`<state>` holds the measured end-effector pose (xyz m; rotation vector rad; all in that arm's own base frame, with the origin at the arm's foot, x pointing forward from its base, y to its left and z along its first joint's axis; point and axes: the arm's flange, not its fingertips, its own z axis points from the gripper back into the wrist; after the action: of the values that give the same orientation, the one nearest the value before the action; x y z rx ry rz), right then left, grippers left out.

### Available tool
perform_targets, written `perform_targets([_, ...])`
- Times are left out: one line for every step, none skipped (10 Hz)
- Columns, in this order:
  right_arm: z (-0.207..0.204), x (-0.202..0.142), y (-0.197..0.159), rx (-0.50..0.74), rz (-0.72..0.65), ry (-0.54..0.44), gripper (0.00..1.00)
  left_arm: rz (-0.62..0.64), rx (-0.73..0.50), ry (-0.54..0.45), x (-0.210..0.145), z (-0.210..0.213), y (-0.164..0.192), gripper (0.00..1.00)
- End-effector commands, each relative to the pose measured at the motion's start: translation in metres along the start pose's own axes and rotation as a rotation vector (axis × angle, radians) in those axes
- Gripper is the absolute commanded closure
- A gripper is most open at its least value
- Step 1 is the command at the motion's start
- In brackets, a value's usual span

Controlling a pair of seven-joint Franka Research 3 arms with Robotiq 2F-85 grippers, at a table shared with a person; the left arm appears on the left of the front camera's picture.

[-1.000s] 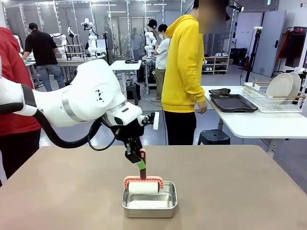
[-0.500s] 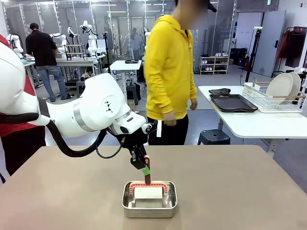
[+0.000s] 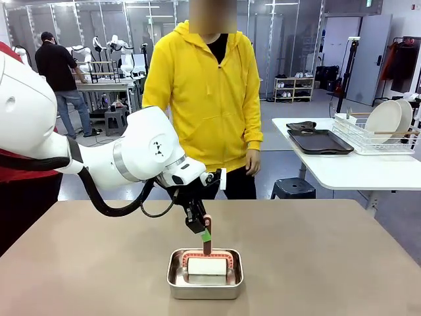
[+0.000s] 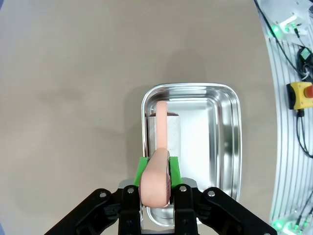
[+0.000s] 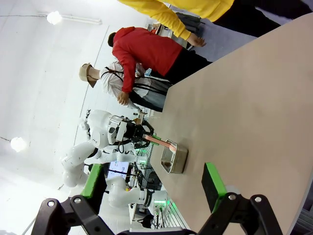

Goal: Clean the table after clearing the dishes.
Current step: Place the Lint Roller back on top of the Airtight Container.

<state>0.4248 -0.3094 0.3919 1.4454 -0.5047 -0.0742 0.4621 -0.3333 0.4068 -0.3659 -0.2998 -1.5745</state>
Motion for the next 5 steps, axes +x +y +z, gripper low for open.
perform_targets([0.0002,-0.0012,0.004,-0.005,0.0,0.014,0.0,0.015,-0.026,0.028,-0.0094,-0.0191,0.0093,0.79])
perform_targets([0.0002,-0.0012,0.004,-0.005,0.0,0.014,0.0,0.016,-0.026,0.031,-0.0087,-0.0194,0.0094,0.79])
perform_targets([0.0002,-0.0012,0.004,-0.005,0.0,0.014,0.0,0.016,-0.024,0.029,-0.008,-0.0177,0.0103,0.79])
perform_targets([0.0002,-0.0012,0.004,-0.005,0.0,0.014,0.0,0.02,-0.029,0.034,-0.0079,-0.0201,0.0117,0.79])
perform_targets([0.0002,-0.0012,0.004,-0.005,0.0,0.014,0.0,0.026,-0.037,0.041,-0.0075,-0.0225,0.0122,0.79])
